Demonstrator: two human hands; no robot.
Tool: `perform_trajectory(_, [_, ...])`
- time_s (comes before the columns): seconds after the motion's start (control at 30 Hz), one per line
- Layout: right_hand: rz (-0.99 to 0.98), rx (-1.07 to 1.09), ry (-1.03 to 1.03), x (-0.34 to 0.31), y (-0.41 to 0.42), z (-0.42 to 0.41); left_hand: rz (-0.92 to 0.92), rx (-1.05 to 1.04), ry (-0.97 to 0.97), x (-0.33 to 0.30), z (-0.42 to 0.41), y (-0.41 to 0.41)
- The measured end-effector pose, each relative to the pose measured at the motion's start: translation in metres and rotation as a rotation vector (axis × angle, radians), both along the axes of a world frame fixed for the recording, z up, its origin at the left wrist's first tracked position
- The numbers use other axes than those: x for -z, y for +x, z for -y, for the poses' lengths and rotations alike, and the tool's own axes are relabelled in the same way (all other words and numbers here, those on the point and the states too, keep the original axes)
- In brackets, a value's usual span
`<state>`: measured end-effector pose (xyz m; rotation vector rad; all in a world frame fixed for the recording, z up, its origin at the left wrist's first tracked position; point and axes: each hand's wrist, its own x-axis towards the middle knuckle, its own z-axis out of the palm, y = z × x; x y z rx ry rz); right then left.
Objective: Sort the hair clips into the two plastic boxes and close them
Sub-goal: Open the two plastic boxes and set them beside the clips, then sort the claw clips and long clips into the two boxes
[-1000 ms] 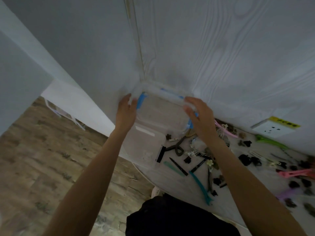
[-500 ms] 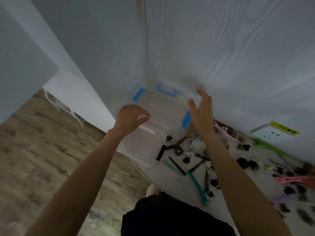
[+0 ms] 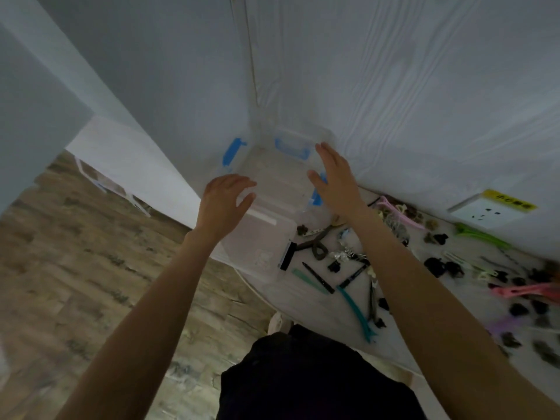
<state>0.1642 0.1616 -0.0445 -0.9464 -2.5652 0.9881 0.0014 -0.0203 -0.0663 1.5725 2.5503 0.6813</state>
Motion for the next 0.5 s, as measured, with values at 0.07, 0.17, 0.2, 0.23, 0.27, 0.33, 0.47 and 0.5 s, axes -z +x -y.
perform_trajectory(0.07, [-0.109, 0.052, 0.083, -0.002, 0.016, 0.009, 0.024, -0.030, 0.054, -0.004, 0.000, 0.007])
perform_trajectory(0.17, [-0.164, 0.162, 0.293, 0.013, 0.059, 0.037, 0.085, -0.094, 0.170, -0.013, 0.006, 0.033])
perform_trajectory(0.2, [-0.138, 0.151, 0.338, 0.023, 0.071, 0.049, 0.102, -0.104, 0.197, -0.014, 0.011, 0.046])
perform_trajectory(0.23, [-0.101, 0.091, 0.356, 0.034, 0.080, 0.059, 0.117, -0.102, 0.214, -0.014, 0.016, 0.061])
perform_trajectory(0.27, [-0.034, -0.005, 0.353, 0.047, 0.084, 0.067, 0.125, -0.088, 0.226, -0.016, 0.020, 0.075])
perform_trajectory(0.33, [0.194, -0.208, 0.299, 0.069, 0.082, 0.078, 0.121, -0.024, 0.264, -0.016, 0.031, 0.106])
perform_trajectory(0.47, [0.492, -0.352, 0.238, 0.080, 0.065, 0.074, 0.186, 0.243, 0.319, -0.016, 0.044, 0.166])
perform_trajectory(0.5, [0.505, -0.356, 0.238, 0.080, 0.066, 0.070, 0.222, 0.300, 0.296, -0.013, 0.046, 0.176])
